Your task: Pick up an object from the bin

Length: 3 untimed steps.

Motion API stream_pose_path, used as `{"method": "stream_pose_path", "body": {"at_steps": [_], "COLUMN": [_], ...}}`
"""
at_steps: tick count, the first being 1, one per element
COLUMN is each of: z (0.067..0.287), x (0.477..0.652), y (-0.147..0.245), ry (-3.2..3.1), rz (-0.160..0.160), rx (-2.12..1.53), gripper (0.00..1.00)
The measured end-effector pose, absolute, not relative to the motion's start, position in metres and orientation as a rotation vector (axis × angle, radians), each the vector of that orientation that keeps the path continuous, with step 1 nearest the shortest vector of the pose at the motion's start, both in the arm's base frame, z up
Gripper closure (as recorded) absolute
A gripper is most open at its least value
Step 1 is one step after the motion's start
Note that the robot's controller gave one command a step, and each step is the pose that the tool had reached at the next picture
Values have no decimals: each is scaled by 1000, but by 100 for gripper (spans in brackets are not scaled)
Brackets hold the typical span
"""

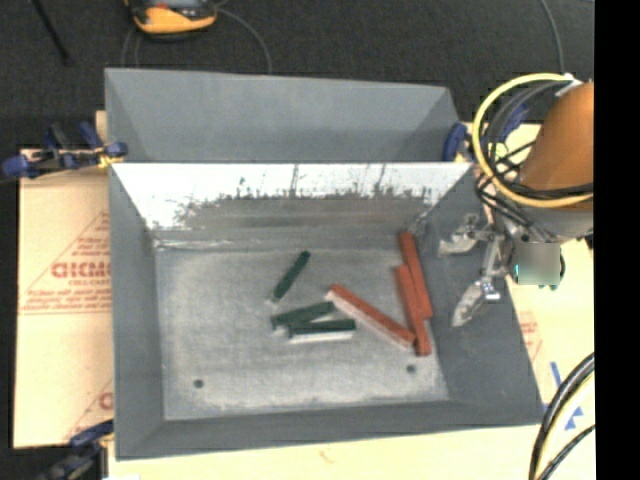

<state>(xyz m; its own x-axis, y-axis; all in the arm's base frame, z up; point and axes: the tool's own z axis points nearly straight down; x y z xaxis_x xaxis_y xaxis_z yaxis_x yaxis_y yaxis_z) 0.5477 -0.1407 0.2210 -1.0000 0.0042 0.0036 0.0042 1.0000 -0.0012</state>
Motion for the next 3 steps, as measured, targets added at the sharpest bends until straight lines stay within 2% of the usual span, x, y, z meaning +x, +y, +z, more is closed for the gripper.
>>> {"method": "stream_pose_path", "body": {"at_steps": [1,2,3], "z": [226,166,158], "x": [549,568,599], "y": [-140,-108,-81], "ry": [-3146,-3144,-3144], "rz": [4,-1,2], "rx": [0,-183,-147], "gripper": [0,0,0]}}
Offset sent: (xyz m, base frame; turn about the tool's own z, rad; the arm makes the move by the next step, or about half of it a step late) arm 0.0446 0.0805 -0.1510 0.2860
